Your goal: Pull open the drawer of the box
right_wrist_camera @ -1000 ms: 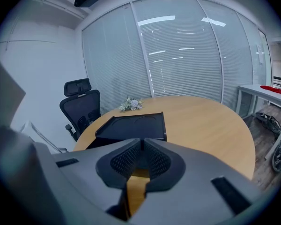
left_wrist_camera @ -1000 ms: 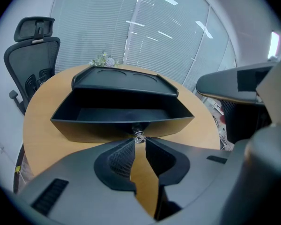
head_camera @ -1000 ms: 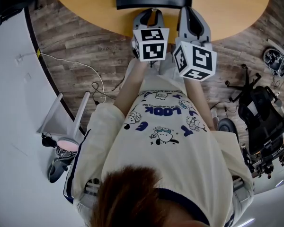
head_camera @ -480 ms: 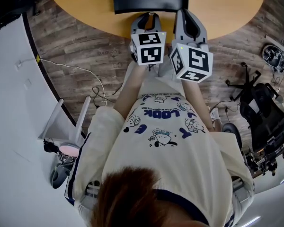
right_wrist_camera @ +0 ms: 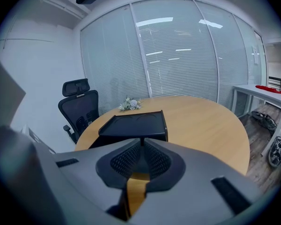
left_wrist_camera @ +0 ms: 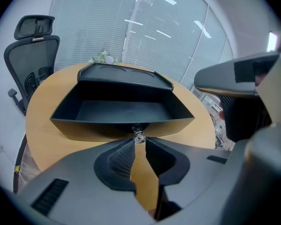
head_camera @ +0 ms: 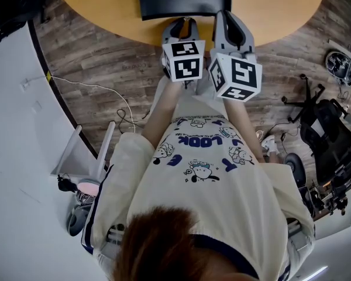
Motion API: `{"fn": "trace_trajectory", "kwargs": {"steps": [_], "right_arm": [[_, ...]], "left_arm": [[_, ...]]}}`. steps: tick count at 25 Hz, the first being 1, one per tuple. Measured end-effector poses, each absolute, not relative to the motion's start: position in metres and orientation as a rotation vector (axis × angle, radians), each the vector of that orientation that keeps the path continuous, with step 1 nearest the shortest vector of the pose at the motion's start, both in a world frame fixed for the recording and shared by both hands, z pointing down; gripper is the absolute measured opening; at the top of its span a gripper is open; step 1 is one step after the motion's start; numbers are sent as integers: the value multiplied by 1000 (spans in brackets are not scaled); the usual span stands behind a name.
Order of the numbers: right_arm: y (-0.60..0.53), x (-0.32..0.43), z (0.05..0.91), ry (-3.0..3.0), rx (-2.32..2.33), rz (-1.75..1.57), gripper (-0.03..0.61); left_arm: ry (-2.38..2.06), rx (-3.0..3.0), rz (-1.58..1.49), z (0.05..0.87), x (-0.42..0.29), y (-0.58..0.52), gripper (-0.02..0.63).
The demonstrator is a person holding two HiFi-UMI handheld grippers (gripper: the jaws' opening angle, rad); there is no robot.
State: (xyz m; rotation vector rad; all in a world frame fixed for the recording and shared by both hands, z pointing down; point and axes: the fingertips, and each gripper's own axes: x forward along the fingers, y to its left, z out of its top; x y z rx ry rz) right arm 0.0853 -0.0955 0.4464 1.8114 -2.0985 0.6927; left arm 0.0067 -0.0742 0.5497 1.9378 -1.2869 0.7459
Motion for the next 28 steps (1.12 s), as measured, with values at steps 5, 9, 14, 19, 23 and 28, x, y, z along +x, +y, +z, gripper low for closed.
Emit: {"fn": "trace_trajectory", "kwargs": {"steps": [5,9,14,19,23,28], "right_arm": [[-93,86,445,-2096,1822,693,43],[-92,87,444,-2098,1821,689,43],[-91,87,445,-2095,1823,687,43],[-87,90,446,-2086,1832,688,43],[-86,90,448,-2080,1832,688,43],[-82,93,451,-2070,1833,691,43]], "left_arm": [[-1281,1932,756,551,6,-67,78],[-1273,1923,749,553,8,-61,78],[-1271,1923,745,554,9,-57,78],[-1265,1927,746,553,10,-51,78],[-1263,1929,750,553,9,-52,78],[-1263,1932,739,555,10,-51,78]]}}
